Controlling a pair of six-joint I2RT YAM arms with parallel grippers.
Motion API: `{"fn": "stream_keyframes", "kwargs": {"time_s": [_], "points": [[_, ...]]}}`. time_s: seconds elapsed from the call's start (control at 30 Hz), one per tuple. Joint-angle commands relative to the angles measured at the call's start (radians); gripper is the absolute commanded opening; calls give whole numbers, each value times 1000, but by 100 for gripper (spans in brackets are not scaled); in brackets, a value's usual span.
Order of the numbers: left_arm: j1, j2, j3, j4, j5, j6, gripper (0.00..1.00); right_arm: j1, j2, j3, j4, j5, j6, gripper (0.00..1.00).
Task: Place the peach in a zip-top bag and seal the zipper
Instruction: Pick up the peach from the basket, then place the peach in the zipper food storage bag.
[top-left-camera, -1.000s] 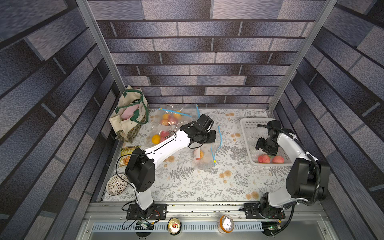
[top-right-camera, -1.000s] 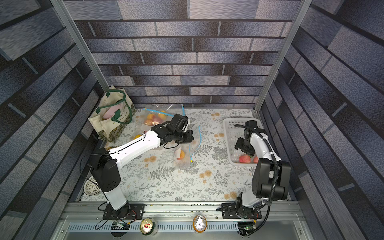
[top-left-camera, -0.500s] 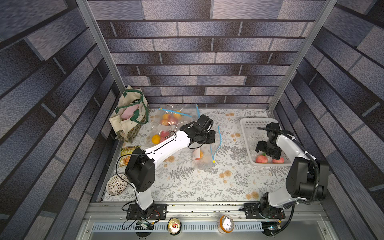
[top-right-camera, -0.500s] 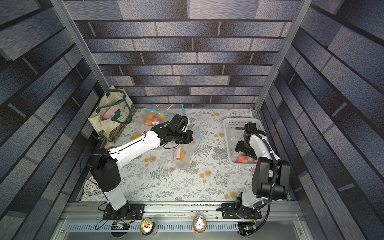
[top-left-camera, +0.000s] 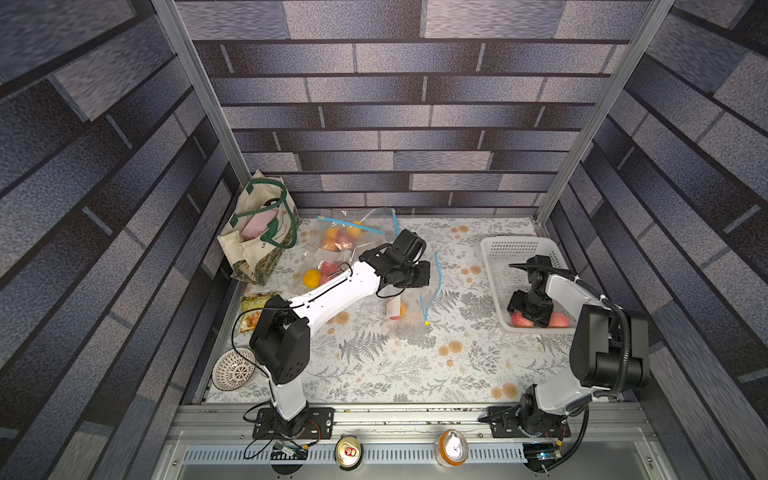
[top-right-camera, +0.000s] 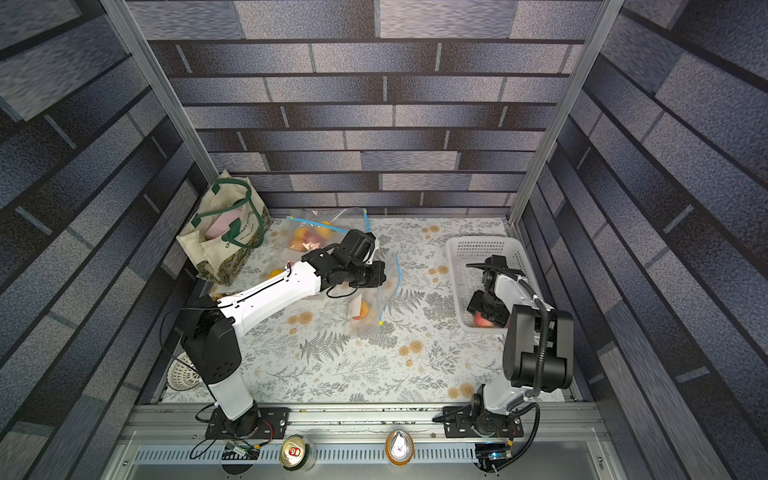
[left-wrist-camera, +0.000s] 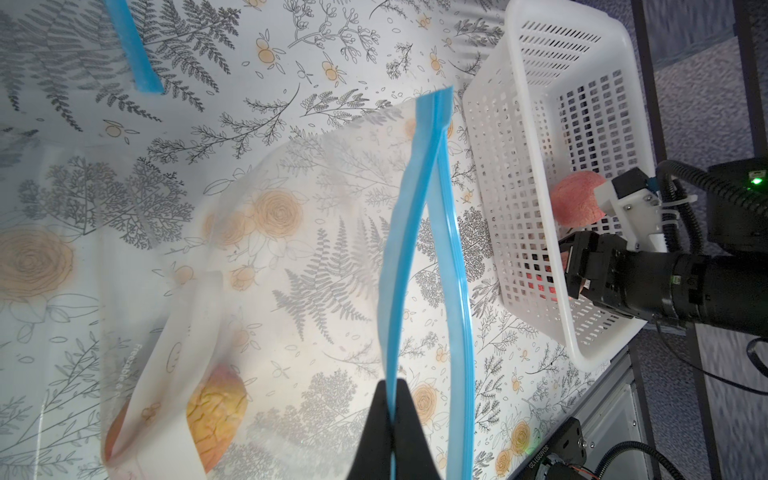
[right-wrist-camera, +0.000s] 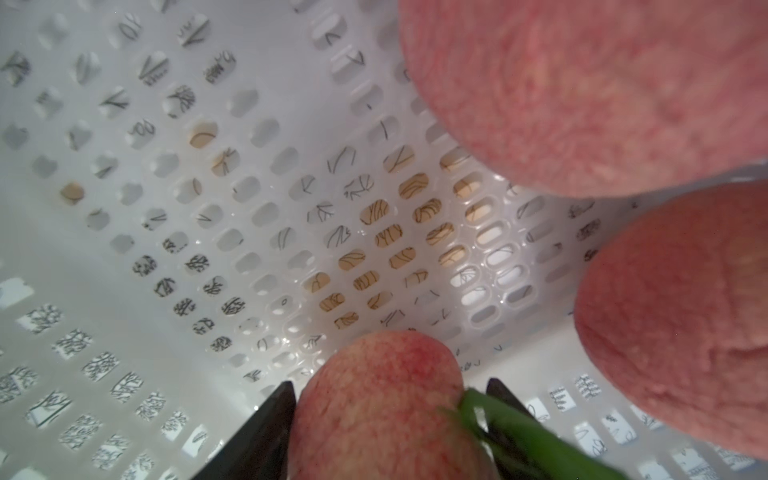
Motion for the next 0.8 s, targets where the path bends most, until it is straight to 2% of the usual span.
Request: {"fn": "stream_keyframes", "kwargs": {"time_s": [0.0, 0.1, 0.27, 0.37, 0.43, 0.53, 0.67, 0.77], "points": [[9, -51, -15, 0, 6, 22, 0, 4, -48, 42, -27, 1, 7, 69], [10, -50, -11, -1, 6, 23, 0, 6, -96, 74, -58, -20, 3, 65], [9, -41, -5, -1, 14, 27, 0, 27, -165, 156, -119, -43, -10, 64], [7, -34, 2, -2, 14, 26, 0, 83, -202, 208, -156, -48, -8, 64], [4, -26, 10, -4, 17, 27, 0, 150, -235, 260, -163, -75, 12, 64], [-1, -11, 27, -9, 17, 24, 0, 313, -253, 344, -131, -182, 76, 64], [-2, 0, 45, -12, 17, 16, 0, 520, -260, 358, 58, -342, 199, 65], [0, 0, 50, -17, 23, 16, 0, 600, -269, 306, 243, -403, 307, 66]]}}
